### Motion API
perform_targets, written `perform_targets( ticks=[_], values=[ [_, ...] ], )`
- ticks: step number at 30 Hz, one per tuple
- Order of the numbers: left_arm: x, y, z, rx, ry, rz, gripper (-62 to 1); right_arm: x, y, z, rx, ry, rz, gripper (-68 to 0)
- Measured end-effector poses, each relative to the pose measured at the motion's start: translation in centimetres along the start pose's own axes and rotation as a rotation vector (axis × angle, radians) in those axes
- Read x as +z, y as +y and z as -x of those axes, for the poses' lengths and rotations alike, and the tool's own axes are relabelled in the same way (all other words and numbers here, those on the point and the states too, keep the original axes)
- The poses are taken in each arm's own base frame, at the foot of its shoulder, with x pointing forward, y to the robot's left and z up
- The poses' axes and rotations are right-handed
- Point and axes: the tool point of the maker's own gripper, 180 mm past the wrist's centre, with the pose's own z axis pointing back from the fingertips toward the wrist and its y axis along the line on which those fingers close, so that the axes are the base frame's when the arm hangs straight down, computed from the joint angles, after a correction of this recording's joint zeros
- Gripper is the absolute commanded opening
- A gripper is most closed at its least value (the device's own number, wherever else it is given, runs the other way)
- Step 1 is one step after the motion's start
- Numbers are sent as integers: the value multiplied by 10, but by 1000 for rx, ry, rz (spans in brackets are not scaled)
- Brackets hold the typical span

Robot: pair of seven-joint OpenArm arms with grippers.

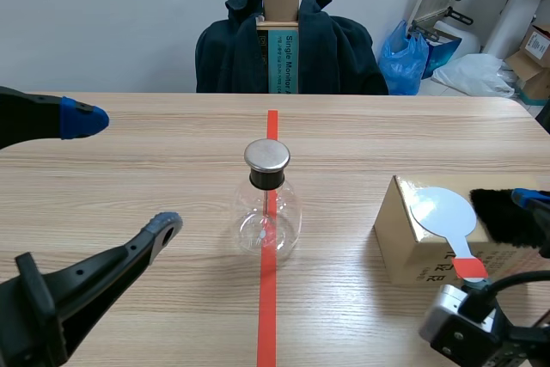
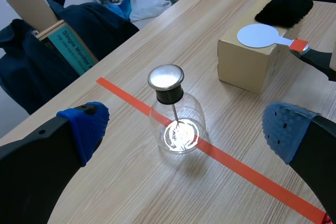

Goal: Do the electroscope experiment.
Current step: 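Return to the home posture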

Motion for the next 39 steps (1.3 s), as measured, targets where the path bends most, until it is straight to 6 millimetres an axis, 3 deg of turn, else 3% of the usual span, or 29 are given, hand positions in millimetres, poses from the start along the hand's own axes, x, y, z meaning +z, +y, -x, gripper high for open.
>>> perform_targets(
  ticks=[7,11,15,20,23,28,34,39],
  values=[
    [0,0,0,0,-1,0,14,31,13,29,66,35,-84,-33],
    [0,0,-1,2,-6,-2,14,40,10,38,85,-10,-103,-33],
    [0,0,-1,2,-8,-2,14,40,-9,54,42,-19,-51,-33],
    [0,0,-1,2,-8,-2,14,26,-52,74,-78,18,13,-33],
    [0,0,-3,2,-15,-2,14,12,-78,71,-166,-8,23,-33],
    [0,0,-3,2,-17,-2,14,-13,-102,59,-295,-53,-35,-33],
    [0,0,-3,2,-17,-2,14,-33,-109,36,-469,-97,-186,-33],
    [0,0,-3,2,-17,-2,14,-41,-117,1,-552,-154,-239,-33]
  ],
)
